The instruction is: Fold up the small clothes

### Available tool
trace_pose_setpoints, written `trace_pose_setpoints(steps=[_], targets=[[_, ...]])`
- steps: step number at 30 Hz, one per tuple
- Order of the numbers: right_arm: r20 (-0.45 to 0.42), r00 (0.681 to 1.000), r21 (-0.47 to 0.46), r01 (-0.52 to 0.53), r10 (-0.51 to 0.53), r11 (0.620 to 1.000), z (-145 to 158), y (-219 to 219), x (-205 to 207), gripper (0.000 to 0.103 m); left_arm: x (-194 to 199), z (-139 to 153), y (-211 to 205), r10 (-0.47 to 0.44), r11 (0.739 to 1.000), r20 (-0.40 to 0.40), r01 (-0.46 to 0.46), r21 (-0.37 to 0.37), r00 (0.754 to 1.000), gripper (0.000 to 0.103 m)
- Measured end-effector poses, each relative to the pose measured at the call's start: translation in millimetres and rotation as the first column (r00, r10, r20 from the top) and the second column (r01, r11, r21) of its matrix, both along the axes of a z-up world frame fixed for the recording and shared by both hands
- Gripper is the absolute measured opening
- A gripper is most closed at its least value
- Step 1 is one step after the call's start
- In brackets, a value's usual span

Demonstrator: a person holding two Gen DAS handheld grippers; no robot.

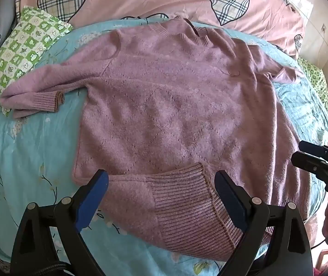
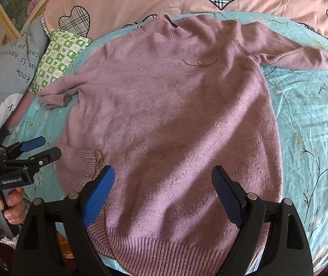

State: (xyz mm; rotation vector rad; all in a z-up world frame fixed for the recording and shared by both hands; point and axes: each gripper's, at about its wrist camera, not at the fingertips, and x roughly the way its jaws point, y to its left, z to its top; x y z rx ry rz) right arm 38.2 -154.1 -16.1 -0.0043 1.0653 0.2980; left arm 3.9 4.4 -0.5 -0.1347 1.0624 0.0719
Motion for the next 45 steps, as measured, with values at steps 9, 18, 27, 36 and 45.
trace_pose_setpoints(steps=[9,18,27,36,45], targets=[[0.004,1.0,-0.008,-0.001,0.001,1.0,2,3,-1,0.086,0,-2,-3,0.004,1.0,0.014,-0.004,0.005,1.0,0.094],[-0.01,1.0,-0.007,0.0,0.0,1.0,1,4,3,0.086,3,-2,-5,0.001,1.0,0.028,-0.001,0.004,1.0,0.094],[-0.02,1.0,0.001,-0.01,0.01,1.0,-5,3,3,0.086,9,-2,-10,-0.008,1.0,0.027,0.009,-0.006,1.0,0.094],[-0.024,1.0,0.009,-0.013,0.013,1.0,-4,1,8,0.086,17,-6,-11,-0.007,1.0,0.004,0.007,-0.022,1.0,0.094],[-0.012,1.0,-0.012,-0.018,0.018,1.0,3,-8,31,0.086,35,-9,-5,0.008,0.999,-0.008,-0.009,-0.037,1.0,0.094]])
